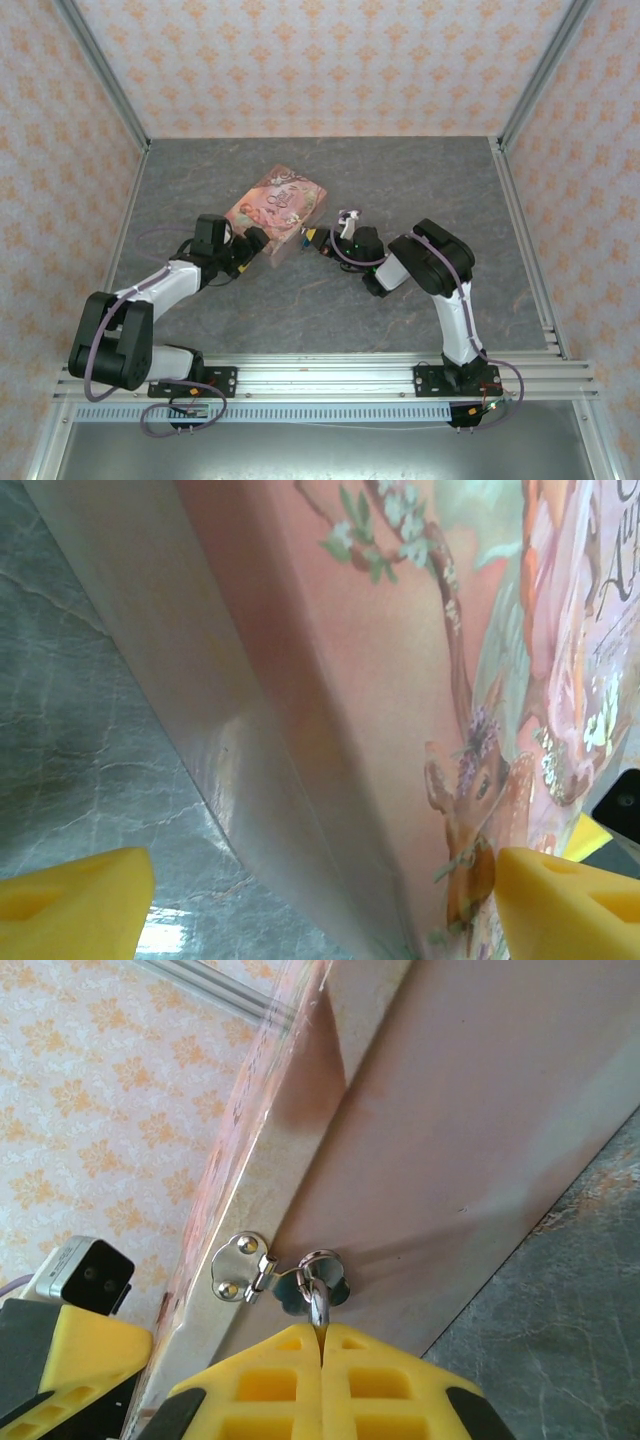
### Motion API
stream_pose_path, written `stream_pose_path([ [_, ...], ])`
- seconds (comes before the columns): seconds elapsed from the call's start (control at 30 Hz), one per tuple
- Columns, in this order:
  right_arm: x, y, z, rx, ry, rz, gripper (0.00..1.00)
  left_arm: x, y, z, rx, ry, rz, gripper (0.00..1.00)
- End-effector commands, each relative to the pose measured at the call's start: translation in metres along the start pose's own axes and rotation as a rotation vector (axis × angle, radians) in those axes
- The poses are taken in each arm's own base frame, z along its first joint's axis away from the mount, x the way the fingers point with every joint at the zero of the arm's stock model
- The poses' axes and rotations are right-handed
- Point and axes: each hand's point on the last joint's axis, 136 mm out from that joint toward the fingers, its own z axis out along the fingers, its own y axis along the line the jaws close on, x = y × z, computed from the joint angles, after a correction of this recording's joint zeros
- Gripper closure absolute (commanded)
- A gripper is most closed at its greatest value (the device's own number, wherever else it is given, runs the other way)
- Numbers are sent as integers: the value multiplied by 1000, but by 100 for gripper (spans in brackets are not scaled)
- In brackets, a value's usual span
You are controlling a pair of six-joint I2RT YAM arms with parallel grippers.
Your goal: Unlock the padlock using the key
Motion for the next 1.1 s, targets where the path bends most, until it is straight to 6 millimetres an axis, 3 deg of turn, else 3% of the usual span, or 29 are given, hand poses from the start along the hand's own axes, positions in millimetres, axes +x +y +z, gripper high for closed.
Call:
stream_pose_path([
  [0.0,-15,3,-2,-9,-93,-4,100,12,33,-7,-121,16,-26,9],
  [0.33,-32,4,1,6,-174,22,100,12,29,-19,-122,0,5,4],
  [0.67,-37,0,0,30,-202,18,100,3,13,-39,-115,-41,67,3],
  [0.9,-47,4,-29,94,-195,-66,100,-8,11,-58,-163,-104,105,3],
  [1.07,-20,4,-61,210,-15,-121,100,-22,6,-79,-205,-179,154,3],
])
